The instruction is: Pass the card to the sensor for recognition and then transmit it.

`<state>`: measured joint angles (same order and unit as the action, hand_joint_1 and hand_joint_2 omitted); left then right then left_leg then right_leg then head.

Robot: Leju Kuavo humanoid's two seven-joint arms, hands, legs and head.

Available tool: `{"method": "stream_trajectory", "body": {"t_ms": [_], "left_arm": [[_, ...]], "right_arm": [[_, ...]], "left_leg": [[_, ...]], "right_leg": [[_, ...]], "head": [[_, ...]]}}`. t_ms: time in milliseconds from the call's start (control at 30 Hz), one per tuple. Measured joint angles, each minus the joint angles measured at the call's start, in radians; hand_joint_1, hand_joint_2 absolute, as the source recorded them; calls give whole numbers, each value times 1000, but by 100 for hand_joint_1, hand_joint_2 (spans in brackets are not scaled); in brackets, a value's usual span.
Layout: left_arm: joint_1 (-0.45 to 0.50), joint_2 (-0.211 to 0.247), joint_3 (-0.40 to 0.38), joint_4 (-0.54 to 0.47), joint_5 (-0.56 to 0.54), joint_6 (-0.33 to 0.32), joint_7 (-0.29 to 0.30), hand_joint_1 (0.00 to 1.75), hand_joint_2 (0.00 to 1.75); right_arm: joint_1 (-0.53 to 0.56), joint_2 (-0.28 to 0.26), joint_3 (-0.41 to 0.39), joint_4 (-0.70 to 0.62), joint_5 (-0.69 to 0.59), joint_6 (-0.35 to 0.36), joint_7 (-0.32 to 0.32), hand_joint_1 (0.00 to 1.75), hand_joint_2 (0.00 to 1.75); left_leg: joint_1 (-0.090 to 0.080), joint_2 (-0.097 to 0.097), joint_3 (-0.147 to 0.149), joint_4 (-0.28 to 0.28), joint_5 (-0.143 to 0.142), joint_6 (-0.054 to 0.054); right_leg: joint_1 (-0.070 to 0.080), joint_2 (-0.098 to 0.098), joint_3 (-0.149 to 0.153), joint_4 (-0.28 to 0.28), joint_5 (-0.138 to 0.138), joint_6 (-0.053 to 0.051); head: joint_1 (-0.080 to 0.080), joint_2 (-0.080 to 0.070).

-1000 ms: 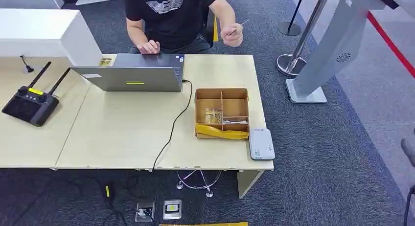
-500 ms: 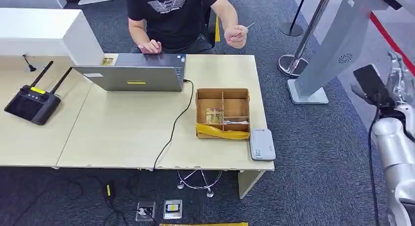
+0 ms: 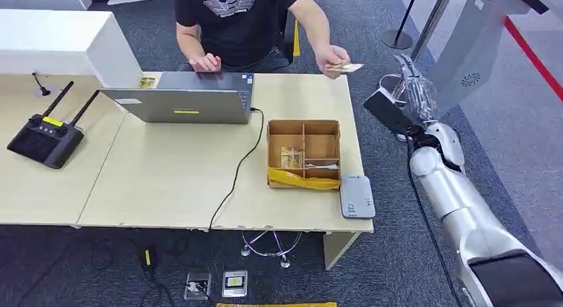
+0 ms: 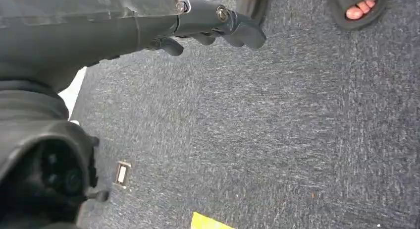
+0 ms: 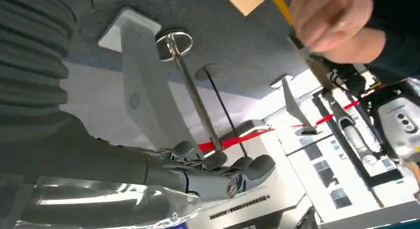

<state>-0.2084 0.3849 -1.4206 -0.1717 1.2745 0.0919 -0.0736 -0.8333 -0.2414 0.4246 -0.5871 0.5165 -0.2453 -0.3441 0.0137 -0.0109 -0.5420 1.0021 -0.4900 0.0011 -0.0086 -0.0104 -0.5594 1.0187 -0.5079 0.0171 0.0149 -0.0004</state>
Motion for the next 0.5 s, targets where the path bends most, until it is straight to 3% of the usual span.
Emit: {"method": "stream_trajectory", "body": {"t_ms": [500], "left_arm": [[5, 1, -2, 0, 31, 34, 37, 0, 0]], "right_arm": [[-23, 77, 98, 27, -10, -36, -44, 0, 175]], "left_leg": [[0, 0, 0, 0, 0, 0]], "right_leg": [[0, 1, -1, 0, 0, 0]], "head": [[0, 0]]}}
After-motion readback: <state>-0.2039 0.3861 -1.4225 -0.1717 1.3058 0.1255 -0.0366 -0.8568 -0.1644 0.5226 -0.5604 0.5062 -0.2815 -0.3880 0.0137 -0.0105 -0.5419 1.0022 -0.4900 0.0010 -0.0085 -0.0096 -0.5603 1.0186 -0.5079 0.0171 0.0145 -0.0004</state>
